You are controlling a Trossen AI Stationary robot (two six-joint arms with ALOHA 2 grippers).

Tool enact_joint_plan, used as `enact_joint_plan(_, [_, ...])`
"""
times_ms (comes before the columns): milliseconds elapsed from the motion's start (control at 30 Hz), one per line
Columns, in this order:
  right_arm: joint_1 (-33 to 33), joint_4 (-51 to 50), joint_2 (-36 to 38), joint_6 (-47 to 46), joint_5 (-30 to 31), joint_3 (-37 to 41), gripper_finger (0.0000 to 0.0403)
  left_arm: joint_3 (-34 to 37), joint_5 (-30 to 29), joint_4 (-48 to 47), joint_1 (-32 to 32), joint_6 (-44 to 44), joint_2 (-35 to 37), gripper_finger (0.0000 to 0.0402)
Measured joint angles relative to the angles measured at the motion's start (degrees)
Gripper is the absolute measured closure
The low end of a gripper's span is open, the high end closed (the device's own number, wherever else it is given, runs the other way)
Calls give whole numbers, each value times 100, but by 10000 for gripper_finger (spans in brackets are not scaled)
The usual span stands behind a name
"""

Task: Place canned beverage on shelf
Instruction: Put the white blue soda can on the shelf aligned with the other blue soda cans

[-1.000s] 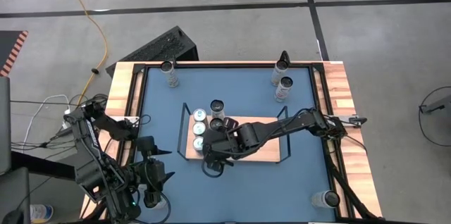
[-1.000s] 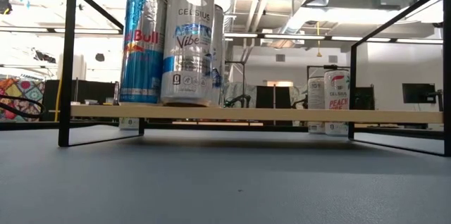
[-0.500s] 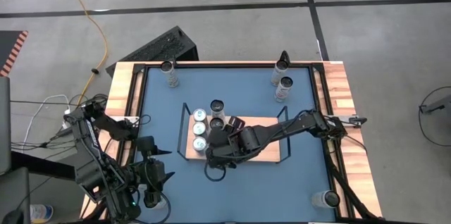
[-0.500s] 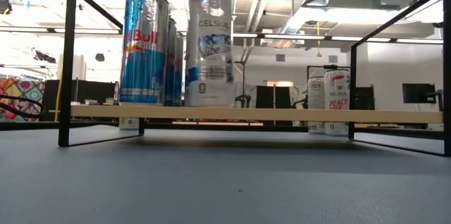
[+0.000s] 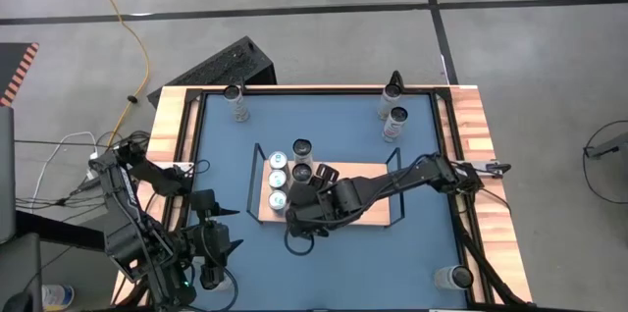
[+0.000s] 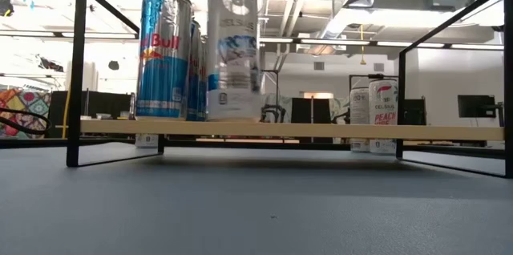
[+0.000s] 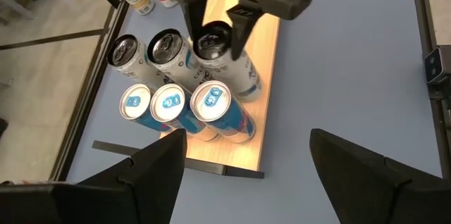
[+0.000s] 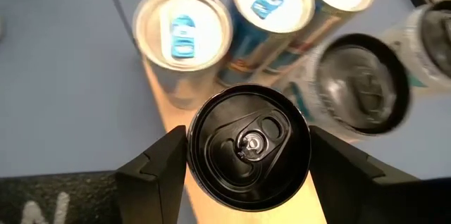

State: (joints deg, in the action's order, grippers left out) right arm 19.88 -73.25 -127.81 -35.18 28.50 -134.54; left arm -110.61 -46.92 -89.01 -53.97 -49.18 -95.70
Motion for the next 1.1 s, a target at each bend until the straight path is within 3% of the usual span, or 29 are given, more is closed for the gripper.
enact_joint_plan(500, [-11, 113, -2, 206, -21, 2, 157, 0, 0, 0, 1, 19, 0, 115])
enact_joint_plan(833, [-13, 233, -2, 119, -61, 2, 94, 0, 0, 0, 0, 41, 0, 115])
enact_joint_plan(1100, [12, 211, -2, 116, -24, 0, 92, 0, 0, 0, 2, 43, 0, 115])
